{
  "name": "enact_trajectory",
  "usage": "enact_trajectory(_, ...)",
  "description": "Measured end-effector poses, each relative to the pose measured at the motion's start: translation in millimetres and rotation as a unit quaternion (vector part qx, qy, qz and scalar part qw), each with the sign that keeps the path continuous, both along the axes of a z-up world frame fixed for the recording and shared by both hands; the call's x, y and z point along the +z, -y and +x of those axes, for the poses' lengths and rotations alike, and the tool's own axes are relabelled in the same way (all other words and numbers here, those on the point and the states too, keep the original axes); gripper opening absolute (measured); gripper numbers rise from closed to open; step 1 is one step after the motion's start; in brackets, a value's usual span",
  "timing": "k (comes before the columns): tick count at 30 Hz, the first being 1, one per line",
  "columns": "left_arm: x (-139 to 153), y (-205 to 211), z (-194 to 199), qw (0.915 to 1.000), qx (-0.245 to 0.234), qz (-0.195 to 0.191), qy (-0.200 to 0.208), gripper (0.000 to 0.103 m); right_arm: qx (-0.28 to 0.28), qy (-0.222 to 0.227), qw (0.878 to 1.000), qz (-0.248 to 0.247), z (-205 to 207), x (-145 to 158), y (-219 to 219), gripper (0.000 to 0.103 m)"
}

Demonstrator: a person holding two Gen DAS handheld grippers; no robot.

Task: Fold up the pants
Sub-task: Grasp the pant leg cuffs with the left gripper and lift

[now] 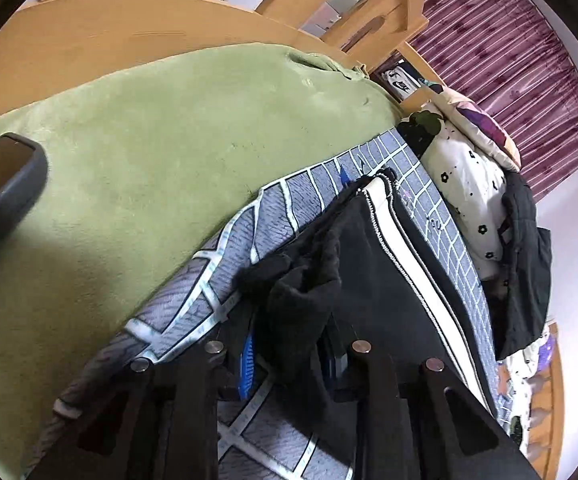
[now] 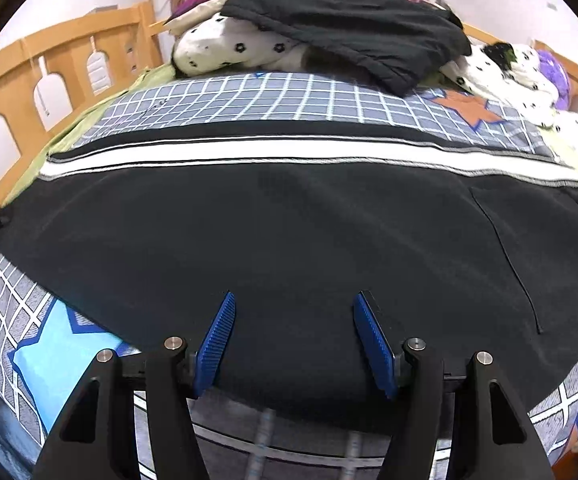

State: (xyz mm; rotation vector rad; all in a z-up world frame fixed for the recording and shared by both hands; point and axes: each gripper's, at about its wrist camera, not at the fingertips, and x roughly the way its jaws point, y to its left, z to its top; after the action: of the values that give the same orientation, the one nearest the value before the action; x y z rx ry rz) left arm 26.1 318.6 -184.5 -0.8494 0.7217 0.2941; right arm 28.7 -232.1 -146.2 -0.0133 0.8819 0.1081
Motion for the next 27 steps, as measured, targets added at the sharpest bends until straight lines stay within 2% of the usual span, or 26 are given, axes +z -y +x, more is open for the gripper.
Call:
enact_trajectory(2,4.6,4.6,3.3,0.9999,0.003,0.008,-0.007,0.032,-0.002,-0.001,1.0,0.004,-0.4,-0.1,5.0,0.062)
enact_trajectory(4,9.5,8.7,3.7,0.9996,0.018,0.017,-0.01,0.028,-0.005,0.003,1.0,0.005,-1.8,4.2,10.5,0.062)
enact_trajectory(5,12.5,11.0,2.6,0.9993,0.025,0.025,-0.012,0.022,-0.007,0.005,1.0,0.006,-2.9,6.5,12.9,0.062)
enact_trajectory(8,38.4,31.7,8.1,0.9949,0.018,0.096,-0.023,0.014,-0.013,0.018,1.0,0.003,-8.0,18.5,21.8,0.062)
enact_trajectory(9,55.4,47.3,11.8,0.9904,0.01,0.137,-0.017,0.013,-0.016,0.025,1.0,-0.002,-10.0,23.2,25.2,0.062)
enact_trajectory(11,82.5,73.5,18.1,0.9824,-0.01,0.186,-0.005,0.011,-0.023,0.043,0.999,-0.019,-16.0,34.5,33.9,0.062)
enact_trajectory(12,100.2,93.7,23.3,0.9759,-0.031,0.216,0.003,0.01,-0.029,0.052,0.998,-0.027,-19.1,40.0,39.8,0.062)
enact_trajectory(14,134.1,141.8,31.9,0.9569,-0.07,0.281,0.022,0.01,-0.042,0.066,0.996,-0.038,-23.0,49.7,53.5,0.062)
enact_trajectory(17,173.7,237.2,43.7,0.9179,-0.152,0.361,0.064,0.01,-0.064,0.091,0.992,-0.054,-28.7,63.6,78.0,0.062)
enact_trajectory(19,182.2,291.4,47.3,0.9023,-0.206,0.369,0.085,0.01,-0.081,0.107,0.989,-0.065,-32.4,72.2,97.7,0.062)
enact_trajectory(20,181.7,328.6,48.8,0.891,-0.242,0.372,0.095,0.01,-0.091,0.114,0.987,-0.072,-34.0,75.8,107.5,0.062)
enact_trajectory(22,170.0,389.7,46.5,0.8708,-0.293,0.38,0.107,0.01,-0.119,0.124,0.982,-0.083,-35.8,81.7,128.0,0.062)
enact_trajectory(24,150.6,438.9,41.0,0.8551,-0.333,0.381,0.112,0.01,-0.179,0.135,0.97,-0.091,-39.3,86.6,154.1,0.062)
enact_trajectory(27,102.4,507.0,33.9,0.8455,-0.409,0.332,0.088,0.01,-0.246,0.139,0.957,-0.06,-46.6,92.5,198.8,0.062)
